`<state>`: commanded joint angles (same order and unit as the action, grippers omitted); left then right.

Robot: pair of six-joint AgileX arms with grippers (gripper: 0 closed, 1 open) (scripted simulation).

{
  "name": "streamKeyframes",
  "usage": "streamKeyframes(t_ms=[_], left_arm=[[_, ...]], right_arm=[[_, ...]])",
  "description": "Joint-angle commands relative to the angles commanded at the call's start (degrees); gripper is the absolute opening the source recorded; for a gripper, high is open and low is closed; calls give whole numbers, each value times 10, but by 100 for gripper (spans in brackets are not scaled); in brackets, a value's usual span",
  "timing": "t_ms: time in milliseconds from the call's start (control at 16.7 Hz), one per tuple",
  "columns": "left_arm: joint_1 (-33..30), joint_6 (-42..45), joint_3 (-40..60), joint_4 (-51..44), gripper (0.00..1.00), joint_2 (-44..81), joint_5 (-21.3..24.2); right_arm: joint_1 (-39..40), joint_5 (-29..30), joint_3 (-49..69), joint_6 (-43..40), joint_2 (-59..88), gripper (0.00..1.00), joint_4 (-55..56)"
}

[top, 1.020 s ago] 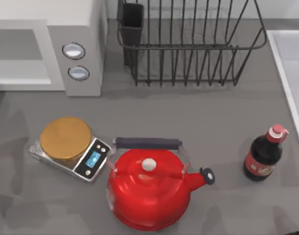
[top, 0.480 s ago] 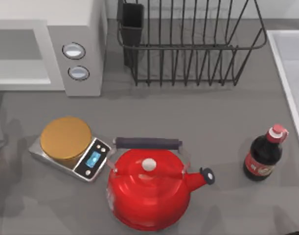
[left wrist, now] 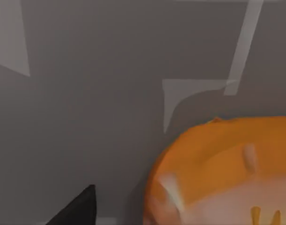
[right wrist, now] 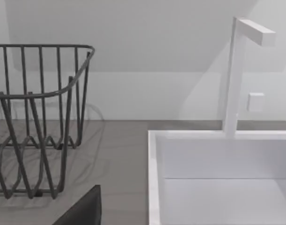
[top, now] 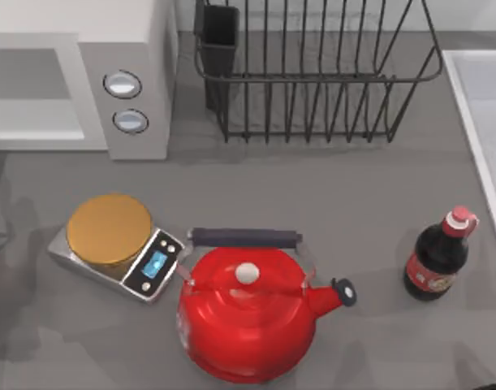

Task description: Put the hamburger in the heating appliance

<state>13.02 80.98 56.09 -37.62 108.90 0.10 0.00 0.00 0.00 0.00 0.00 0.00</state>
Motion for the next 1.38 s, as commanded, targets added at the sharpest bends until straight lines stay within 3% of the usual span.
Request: streamKeyframes(t_ms=[660,1140,1380], left_arm=[[0,0,0,0,2,0,0],[0,0,0,0,0,0,0],[-2,-11,32,-67,0,-44,2]], right_arm=[[0,0,0,0,0,100,0],[0,0,0,0,0,100,0],[0,0,0,0,0,100,0]])
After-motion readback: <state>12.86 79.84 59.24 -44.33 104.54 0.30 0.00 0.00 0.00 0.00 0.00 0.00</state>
